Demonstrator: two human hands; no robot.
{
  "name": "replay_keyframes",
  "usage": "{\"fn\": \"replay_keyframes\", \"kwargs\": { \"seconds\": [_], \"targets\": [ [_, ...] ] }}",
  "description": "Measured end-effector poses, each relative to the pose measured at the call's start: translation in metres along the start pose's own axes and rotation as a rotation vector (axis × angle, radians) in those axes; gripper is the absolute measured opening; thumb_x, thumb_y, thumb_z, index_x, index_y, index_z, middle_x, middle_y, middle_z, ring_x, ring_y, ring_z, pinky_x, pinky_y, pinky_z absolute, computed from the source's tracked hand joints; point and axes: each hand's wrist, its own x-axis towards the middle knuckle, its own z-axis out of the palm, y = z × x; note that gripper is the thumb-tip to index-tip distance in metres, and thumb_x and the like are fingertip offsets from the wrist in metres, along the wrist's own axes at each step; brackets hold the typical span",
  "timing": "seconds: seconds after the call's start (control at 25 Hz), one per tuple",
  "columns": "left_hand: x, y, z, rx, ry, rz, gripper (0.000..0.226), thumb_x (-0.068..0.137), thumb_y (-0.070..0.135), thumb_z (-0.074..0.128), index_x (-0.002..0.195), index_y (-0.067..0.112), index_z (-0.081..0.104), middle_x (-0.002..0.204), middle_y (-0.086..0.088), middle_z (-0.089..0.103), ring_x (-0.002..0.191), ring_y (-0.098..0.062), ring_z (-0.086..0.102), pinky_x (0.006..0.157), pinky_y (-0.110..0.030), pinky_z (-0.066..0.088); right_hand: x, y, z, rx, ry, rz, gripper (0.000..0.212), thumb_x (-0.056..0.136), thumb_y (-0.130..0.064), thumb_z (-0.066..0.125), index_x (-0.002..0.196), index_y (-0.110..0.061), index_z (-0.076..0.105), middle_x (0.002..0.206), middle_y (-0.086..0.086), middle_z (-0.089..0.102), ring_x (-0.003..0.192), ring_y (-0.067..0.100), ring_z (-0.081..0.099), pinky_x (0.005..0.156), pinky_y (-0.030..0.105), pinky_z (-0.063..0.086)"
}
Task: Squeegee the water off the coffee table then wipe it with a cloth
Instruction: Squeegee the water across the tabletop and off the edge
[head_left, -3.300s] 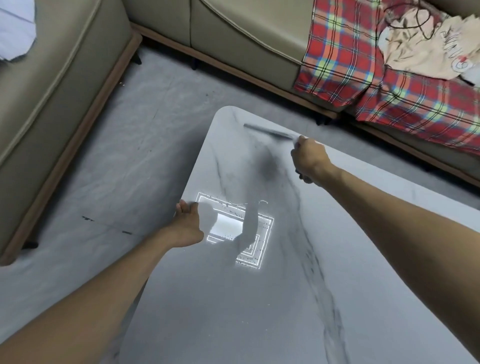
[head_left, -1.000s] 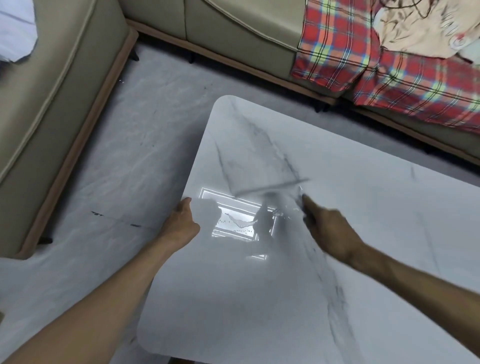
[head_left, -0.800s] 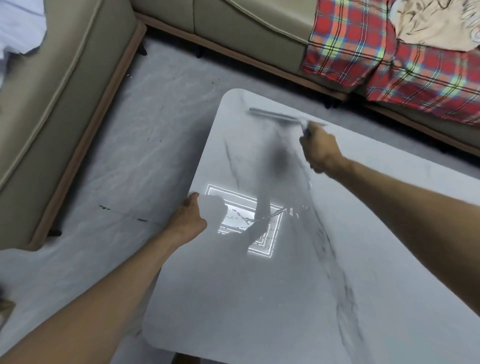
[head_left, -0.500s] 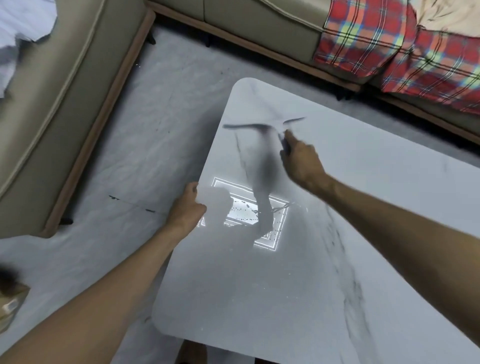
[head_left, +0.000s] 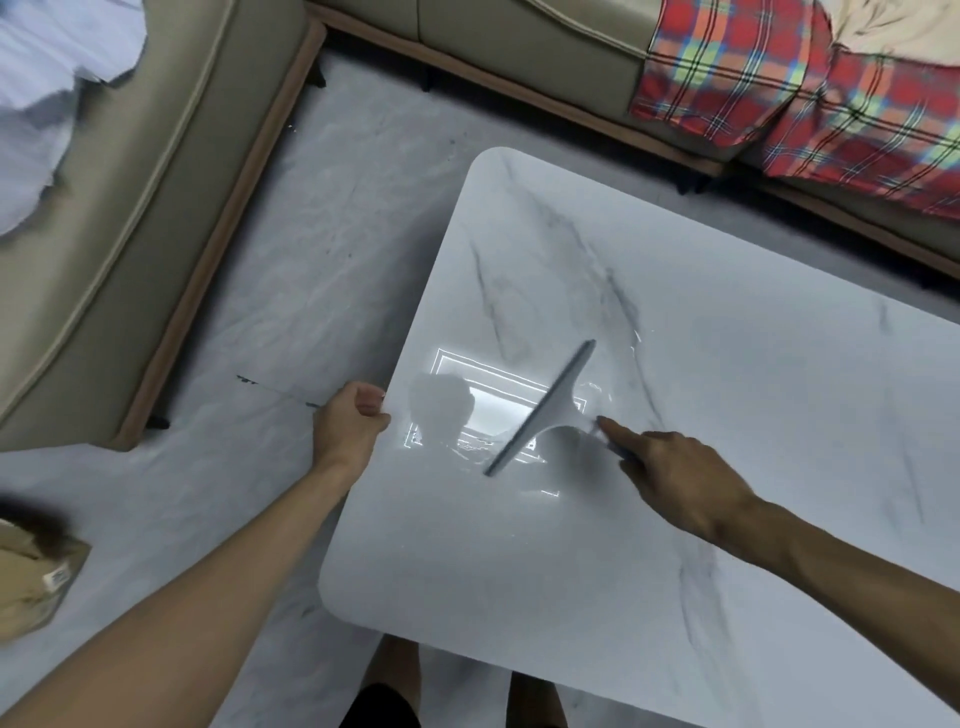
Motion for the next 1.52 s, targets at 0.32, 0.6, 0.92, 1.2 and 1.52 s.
{"fn": "replay_keyframes", "kwargs": {
  "seconds": [0.32, 0.6, 0.92, 1.2, 1.52],
  "targets": [
    [-0.015, -0.025, -0.036, -0.001, 0.177, -0.065, 0.003, 0.083, 0.004, 0.067, 0.084, 0.004, 0.07, 0.064, 0.003, 0.065, 0.058, -0.006, 0.057, 0.053, -0.004, 0.044, 0.09, -0.116, -0.025, 0.449, 0.209, 0.088, 0.044, 0.1, -0.022, 0.039, 0.142, -0.016, 0.029, 0.096, 0.02, 0.063, 0.09, 0.043, 0.057, 0.067, 0.037, 0.039],
    [-0.009, -0.039, -0.05, -0.094, 0.17, -0.167, 0.019, 0.095, 0.022, 0.048, 0.092, 0.013, 0.065, 0.091, -0.01, 0.072, 0.083, -0.024, 0.066, 0.087, -0.037, 0.053, 0.077, -0.169, 0.025, 0.267, 0.173, -0.006, 0.069, 0.094, -0.007, 0.041, 0.154, -0.022, 0.012, 0.096, 0.017, 0.06, 0.078, 0.037, 0.056, 0.061, 0.035, 0.034],
    [-0.015, -0.044, -0.02, 0.171, -0.197, -0.178, 0.049, 0.083, 0.011, 0.056, 0.13, 0.019, 0.047, 0.113, 0.004, 0.052, 0.098, -0.016, 0.05, 0.081, -0.027, 0.038, 0.018, -0.046, 0.036, -0.148, 0.056, -0.193, 0.066, 0.098, -0.022, 0.038, 0.151, -0.045, 0.006, 0.105, 0.003, 0.059, 0.08, 0.035, 0.062, 0.061, 0.034, 0.036],
    [-0.034, -0.05, -0.007, 0.141, -0.137, -0.163, 0.031, 0.084, 0.006, 0.053, 0.112, 0.019, 0.051, 0.105, 0.001, 0.058, 0.09, -0.019, 0.054, 0.069, -0.027, 0.04, -0.014, 0.001, 0.015, -0.101, 0.018, -0.238, 0.05, 0.101, -0.047, 0.025, 0.146, -0.056, 0.006, 0.096, -0.007, 0.056, 0.086, 0.03, 0.063, 0.072, 0.038, 0.05],
    [-0.054, -0.069, -0.029, 0.053, 0.13, -0.228, 0.045, 0.088, 0.007, 0.046, 0.132, 0.018, 0.047, 0.134, -0.006, 0.057, 0.107, -0.024, 0.057, 0.086, -0.029, 0.045, 0.083, -0.131, 0.018, -0.451, 0.01, -0.771, 0.044, 0.105, -0.04, 0.026, 0.148, -0.051, 0.025, 0.117, -0.003, 0.062, 0.097, 0.029, 0.062, 0.067, 0.031, 0.03]
  ]
}}
